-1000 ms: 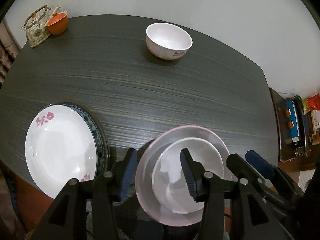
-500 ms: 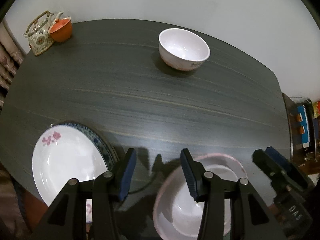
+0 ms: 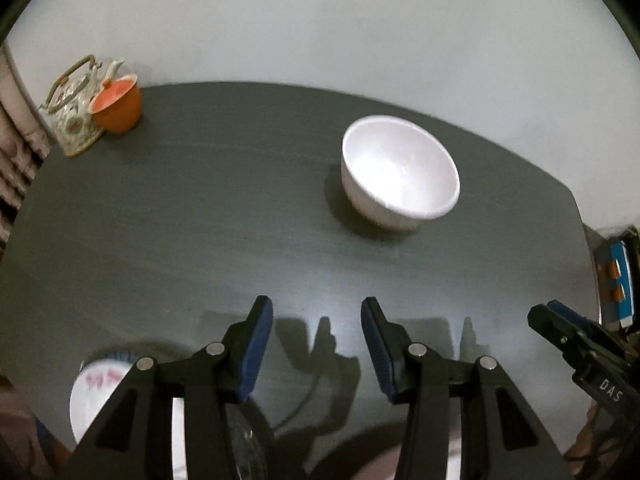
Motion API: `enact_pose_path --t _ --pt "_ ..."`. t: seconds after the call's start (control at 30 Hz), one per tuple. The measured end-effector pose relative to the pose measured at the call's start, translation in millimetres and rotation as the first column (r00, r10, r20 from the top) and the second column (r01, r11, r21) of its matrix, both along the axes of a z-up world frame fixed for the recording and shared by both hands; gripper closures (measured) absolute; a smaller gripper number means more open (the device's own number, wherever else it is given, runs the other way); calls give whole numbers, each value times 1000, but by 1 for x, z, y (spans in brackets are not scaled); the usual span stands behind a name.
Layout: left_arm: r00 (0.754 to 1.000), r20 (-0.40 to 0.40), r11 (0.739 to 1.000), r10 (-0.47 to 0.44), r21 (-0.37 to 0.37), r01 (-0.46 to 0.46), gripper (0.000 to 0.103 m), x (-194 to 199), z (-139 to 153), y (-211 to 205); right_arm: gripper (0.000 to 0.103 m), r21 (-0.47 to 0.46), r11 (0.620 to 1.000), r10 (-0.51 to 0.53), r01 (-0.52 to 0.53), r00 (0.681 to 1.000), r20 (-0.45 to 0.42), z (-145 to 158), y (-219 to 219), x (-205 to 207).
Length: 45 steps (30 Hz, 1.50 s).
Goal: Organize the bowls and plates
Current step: 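Move the right tool to the white 'Rabbit' bowl and grasp its rim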
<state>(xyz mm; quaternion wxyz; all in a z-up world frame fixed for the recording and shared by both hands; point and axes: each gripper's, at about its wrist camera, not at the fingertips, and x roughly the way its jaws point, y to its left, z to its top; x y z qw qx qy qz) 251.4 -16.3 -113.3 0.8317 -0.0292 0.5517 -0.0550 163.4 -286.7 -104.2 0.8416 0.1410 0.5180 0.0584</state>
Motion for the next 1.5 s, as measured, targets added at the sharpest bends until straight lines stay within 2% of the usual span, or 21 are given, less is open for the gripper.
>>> enact_pose_path --t 0.13,0.37,0.6,0.93,1.0,1.07,1.13,1.2,1.27,1.5 --pt "999 -31 996 41 -80 -43 56 31 -5 4 52 27 1000 2 -2 1000 5 1 -7 31" --pt "995 -66 986 81 -141 -89 56 73 -11 4 52 74 997 14 -13 1000 -17 -6 -8 83" --pt "988 -120 984 94 -140 -110 56 105 -31 -3 52 76 996 46 -42 998 -49 -17 14 122" --pt "980 -179 987 85 -123 -108 57 109 -59 -7 51 69 997 45 -37 992 -118 -44 31 150" --pt "980 -181 985 84 -131 -109 63 109 -60 -10 54 72 997 42 -33 991 -125 -48 32 152" --pt "981 -180 982 69 -162 -99 72 107 -58 -14 62 82 996 47 -36 990 -130 -51 34 154" --pt "982 -176 982 63 -163 -92 77 108 -58 -17 70 103 994 48 -35 990 -135 -54 35 154" --pt "984 -171 983 47 -168 -76 87 108 -57 -22 74 122 992 48 -31 989 -140 -58 36 155" --pt "984 -174 984 47 -162 -76 88 105 -56 -24 78 151 988 45 -24 989 -139 -59 34 154" --pt "983 -180 987 35 -148 -62 88 90 -43 -35 79 142 990 31 -9 988 -152 -55 36 144"
